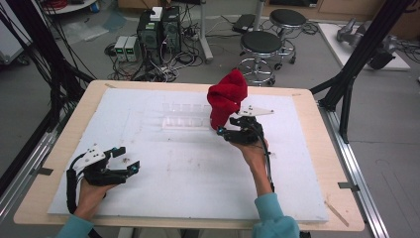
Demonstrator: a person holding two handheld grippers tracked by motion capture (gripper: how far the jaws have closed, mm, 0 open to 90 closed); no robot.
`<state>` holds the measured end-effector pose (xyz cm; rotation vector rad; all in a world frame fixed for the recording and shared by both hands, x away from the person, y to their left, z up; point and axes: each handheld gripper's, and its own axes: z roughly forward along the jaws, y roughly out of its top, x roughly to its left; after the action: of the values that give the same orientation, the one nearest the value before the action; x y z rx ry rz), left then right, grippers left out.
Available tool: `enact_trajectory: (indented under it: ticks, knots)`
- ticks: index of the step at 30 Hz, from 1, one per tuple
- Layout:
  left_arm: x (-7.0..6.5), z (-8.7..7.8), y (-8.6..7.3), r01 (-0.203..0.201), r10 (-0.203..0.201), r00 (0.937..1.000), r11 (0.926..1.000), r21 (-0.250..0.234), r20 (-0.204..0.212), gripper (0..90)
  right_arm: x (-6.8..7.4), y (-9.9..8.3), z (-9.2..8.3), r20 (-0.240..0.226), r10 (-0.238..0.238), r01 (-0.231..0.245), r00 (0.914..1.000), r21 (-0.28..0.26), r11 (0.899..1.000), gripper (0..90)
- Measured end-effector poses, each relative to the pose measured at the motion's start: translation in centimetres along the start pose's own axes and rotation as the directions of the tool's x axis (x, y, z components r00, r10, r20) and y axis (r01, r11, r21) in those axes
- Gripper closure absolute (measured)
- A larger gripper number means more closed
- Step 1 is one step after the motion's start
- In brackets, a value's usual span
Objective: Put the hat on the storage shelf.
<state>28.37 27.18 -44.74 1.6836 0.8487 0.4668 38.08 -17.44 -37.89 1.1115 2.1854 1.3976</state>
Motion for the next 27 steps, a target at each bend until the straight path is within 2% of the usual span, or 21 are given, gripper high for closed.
enact_trajectory:
  ticks: [4,8,9,10,12,15,17,21,24,27]
  knots:
    - [-0.1,-0.1,0.0,-0.005,0.005,1.0,1.0,-0.004,-0.006,15.7,0.2,-0.1,-2.3,-0.015,0.047,-0.047,0.9988,0.005,0.999,20.2]
    - [0.0,-0.4,-0.1,0.009,-0.009,0.9999,0.9999,-0.012,-0.01,15.7,0.7,-0.2,-5.3,-0.024,0.044,-0.045,0.9988,-0.036,0.998,15.2]
    - [0.0,-0.4,-0.1,0.009,-0.009,0.9999,0.9999,-0.012,-0.01,15.7,0.7,-0.2,-5.3,-0.024,0.044,-0.045,0.9988,-0.036,0.998,15.2]
    - [0.0,-0.4,-0.1,0.01,-0.01,0.9999,0.9998,-0.014,-0.01,15.7,1.1,-0.3,-6.7,-0.025,0.041,-0.043,0.9988,-0.061,0.997,12.4]
    - [0.1,-0.5,-0.2,0.012,-0.012,0.9999,0.9997,-0.02,-0.008,15.6,1.2,-0.5,-7.8,-0.025,0.031,-0.033,0.9992,-0.082,0.996,12.1]
    - [0.0,-0.5,-0.2,0.011,-0.012,0.9999,0.9997,-0.023,-0.007,15.6,1.6,-1.7,-9.9,-0.023,0.002,-0.006,0.9997,-0.185,0.983,12.0]
    - [0.0,-0.5,-0.2,0.006,-0.007,0.9999,0.9997,-0.022,-0.009,15.6,1.7,-2.8,-11.1,-0.017,-0.011,0.007,0.9998,-0.198,0.98,11.4]
    - [-0.2,-0.6,-0.3,-0.005,0.005,0.9999,0.9994,-0.035,-0.013,15.6,1.7,-6.1,-13.2,0.022,-0.043,0.048,0.9988,-0.292,0.955,10.7]
    - [-0.4,-0.8,-0.4,-0.021,0.02,0.9997,0.9978,-0.063,-0.016,15.5,1.6,-8.6,-13.8,0.056,-0.057,0.073,0.9968,-0.351,0.934,10.7]
    - [-0.4,-1.0,-0.5,-0.034,0.032,0.9992,0.996,-0.082,-0.024,15.5,1.5,-10.8,-13.5,0.094,-0.033,0.065,0.995,-0.359,0.931,10.7]
